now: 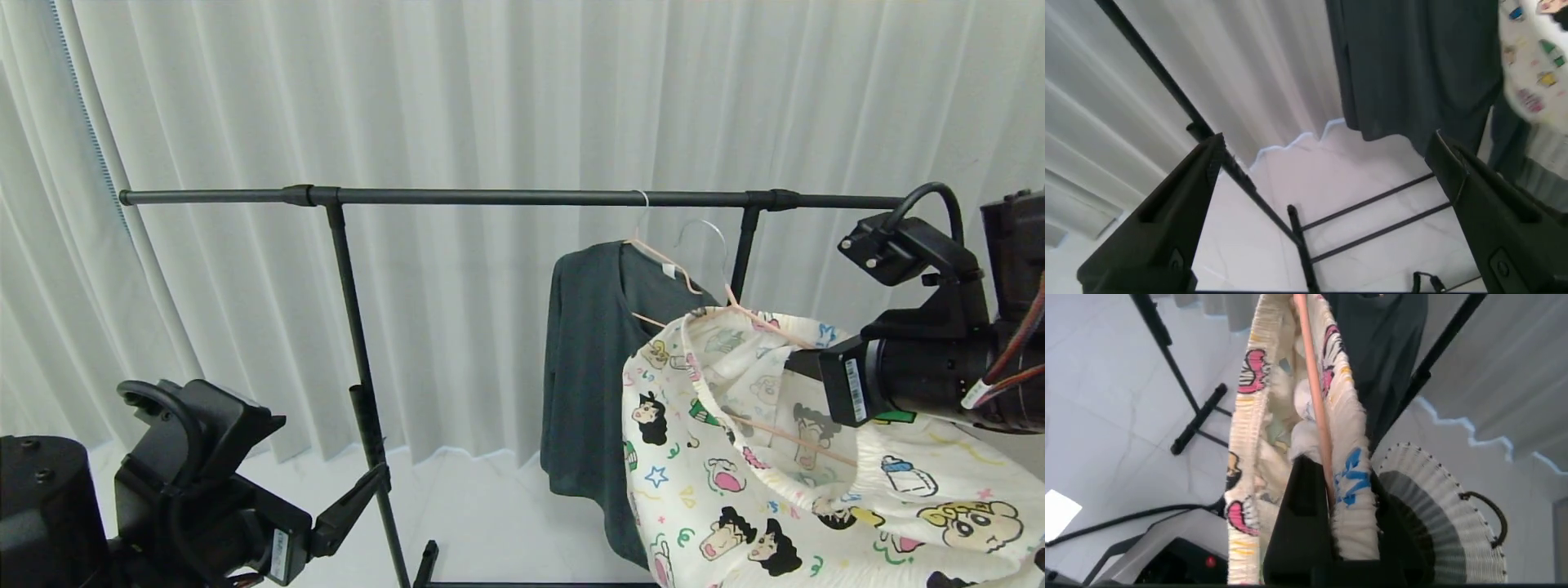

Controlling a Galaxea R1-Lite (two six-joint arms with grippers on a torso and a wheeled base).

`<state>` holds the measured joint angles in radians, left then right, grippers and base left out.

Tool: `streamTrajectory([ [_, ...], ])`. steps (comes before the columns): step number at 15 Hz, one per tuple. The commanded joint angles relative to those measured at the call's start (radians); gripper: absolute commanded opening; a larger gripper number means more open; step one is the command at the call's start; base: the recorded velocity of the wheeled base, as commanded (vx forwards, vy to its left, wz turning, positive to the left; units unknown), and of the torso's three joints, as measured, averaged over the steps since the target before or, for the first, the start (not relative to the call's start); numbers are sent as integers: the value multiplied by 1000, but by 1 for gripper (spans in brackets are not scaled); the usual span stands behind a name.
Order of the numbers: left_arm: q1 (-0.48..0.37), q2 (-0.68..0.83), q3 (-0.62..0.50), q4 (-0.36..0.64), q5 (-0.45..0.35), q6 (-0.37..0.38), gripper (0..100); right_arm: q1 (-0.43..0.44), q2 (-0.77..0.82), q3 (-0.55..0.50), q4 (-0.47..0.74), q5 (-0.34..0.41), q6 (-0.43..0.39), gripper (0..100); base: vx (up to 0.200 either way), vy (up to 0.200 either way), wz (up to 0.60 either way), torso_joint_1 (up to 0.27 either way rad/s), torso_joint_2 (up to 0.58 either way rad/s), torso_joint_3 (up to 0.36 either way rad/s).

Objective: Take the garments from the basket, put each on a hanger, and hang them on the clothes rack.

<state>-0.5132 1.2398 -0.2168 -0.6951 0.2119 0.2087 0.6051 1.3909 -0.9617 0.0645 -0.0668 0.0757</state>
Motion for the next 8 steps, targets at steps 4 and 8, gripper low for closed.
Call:
streamTrajectory([
  [4,-2,-2,-3,-1,1,0,100,25,63,-3,-132,1,19,0,0,50,0,1,2,1],
  [8,-4,0,-33,-1,0,-3,100,30,112,-6,-275,4,22,0,0,0,0,0,0,0],
])
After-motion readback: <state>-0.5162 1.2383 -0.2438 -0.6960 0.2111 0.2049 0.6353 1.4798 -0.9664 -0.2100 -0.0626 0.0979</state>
